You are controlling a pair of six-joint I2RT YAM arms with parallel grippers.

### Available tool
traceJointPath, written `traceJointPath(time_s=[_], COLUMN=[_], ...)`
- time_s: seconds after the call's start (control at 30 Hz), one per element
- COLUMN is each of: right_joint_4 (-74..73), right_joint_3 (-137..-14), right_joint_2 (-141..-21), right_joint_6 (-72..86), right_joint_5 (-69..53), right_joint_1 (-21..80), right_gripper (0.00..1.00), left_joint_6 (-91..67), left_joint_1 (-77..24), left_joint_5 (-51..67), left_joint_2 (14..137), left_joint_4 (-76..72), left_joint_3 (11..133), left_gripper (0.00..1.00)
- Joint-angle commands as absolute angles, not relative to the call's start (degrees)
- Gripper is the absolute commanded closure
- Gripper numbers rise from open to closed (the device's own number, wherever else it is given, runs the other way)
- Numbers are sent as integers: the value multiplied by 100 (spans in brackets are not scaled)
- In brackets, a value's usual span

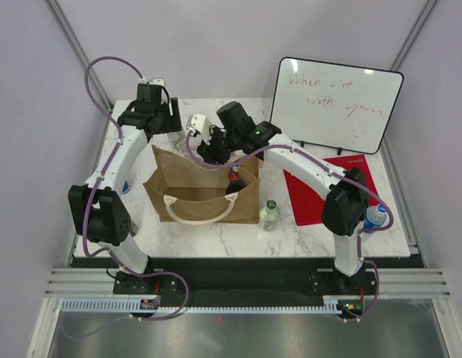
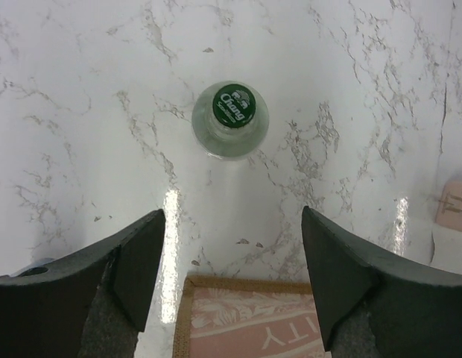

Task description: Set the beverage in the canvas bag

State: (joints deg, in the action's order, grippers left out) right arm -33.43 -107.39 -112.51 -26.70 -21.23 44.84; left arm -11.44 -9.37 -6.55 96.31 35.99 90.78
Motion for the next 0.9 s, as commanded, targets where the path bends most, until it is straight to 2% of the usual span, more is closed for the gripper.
traceJointPath(time_s=[0.0, 0.23, 0.33, 0.57, 0.87], right_joint_4=[-3481, -3366, -3349, -3305, -3313], right_joint_3=[-10705, -10644, -10652, -10652, -10679], right_joint_2=[-11154, -10987, -10951, -10907, -10881], right_joint_6=[-2690, -2646, -2610, -2566, -2540], right_joint_5=[-2294, -2452, -2549, -2628, -2619], right_joint_1=[4570, 4570, 4570, 4570, 4570], right_gripper=[41, 41, 41, 41, 41], left_joint_6=[-914, -809, -765, -791, -835], left_joint_1=[-932, -932, -923, -923, -923], left_joint_5=[-1265, -844, -922, -1239, -1301], left_joint_2=[9658, 10265, 10607, 11161, 11513], left_joint_4=[3138, 3033, 2980, 2988, 2971], left_joint_3=[9237, 9764, 10018, 10485, 10152], left_gripper=[20, 18, 12, 13, 15])
